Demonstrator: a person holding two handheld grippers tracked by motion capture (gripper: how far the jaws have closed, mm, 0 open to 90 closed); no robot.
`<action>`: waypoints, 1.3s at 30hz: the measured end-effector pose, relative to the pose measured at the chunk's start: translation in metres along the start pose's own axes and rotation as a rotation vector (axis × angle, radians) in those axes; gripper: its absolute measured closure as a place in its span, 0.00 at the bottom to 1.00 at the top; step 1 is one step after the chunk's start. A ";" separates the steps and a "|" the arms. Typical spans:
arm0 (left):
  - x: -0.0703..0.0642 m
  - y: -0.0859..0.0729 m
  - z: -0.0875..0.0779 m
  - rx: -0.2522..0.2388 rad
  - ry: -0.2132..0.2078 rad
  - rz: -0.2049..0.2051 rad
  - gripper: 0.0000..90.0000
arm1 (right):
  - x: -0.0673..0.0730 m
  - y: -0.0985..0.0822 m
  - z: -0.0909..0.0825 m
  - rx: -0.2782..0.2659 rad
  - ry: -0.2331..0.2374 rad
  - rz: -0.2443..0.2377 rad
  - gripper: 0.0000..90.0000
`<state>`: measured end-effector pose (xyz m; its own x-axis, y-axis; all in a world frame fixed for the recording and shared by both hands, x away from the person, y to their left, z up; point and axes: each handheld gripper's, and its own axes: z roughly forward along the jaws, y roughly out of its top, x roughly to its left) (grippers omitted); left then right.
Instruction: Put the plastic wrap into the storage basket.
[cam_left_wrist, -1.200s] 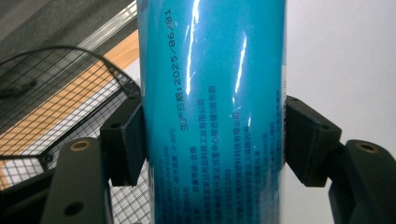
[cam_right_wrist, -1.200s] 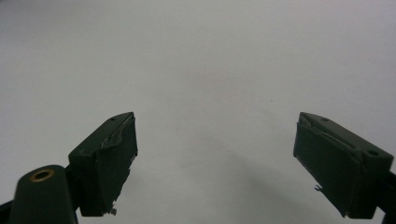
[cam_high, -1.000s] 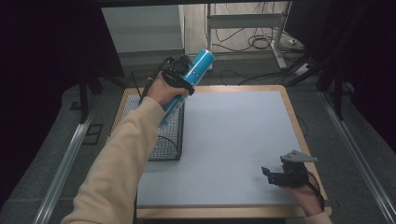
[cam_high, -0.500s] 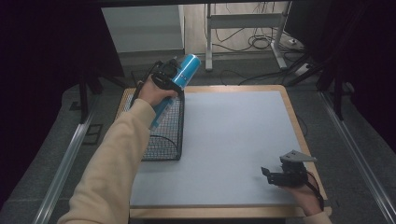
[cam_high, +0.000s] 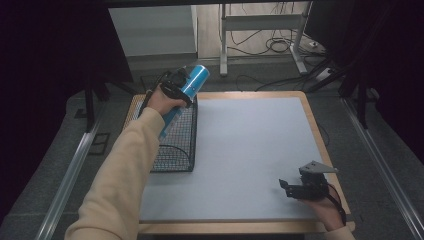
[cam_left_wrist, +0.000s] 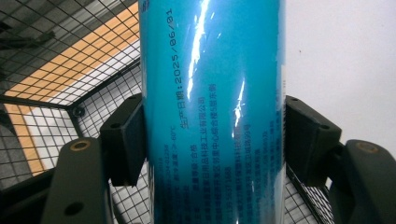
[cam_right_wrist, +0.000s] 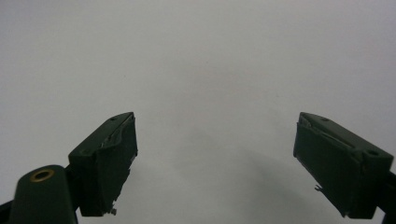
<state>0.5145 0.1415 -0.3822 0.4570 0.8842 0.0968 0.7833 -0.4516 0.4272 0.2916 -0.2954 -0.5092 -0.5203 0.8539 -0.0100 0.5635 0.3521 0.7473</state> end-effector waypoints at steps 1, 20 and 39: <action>0.001 0.000 0.002 0.006 -0.001 -0.002 0.35 | 0.000 0.000 0.000 0.000 0.001 0.000 0.15; 0.005 -0.004 0.035 0.095 0.029 0.013 0.35 | 0.000 -0.001 0.000 0.005 0.001 -0.001 0.15; 0.007 -0.009 0.051 0.126 0.049 0.009 0.35 | 0.001 -0.001 -0.002 0.003 0.004 -0.004 0.15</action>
<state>0.5317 0.1460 -0.4310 0.4455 0.8834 0.1453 0.8274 -0.4683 0.3101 0.2893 -0.2954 -0.5090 -0.5249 0.8511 -0.0107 0.5630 0.3566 0.7456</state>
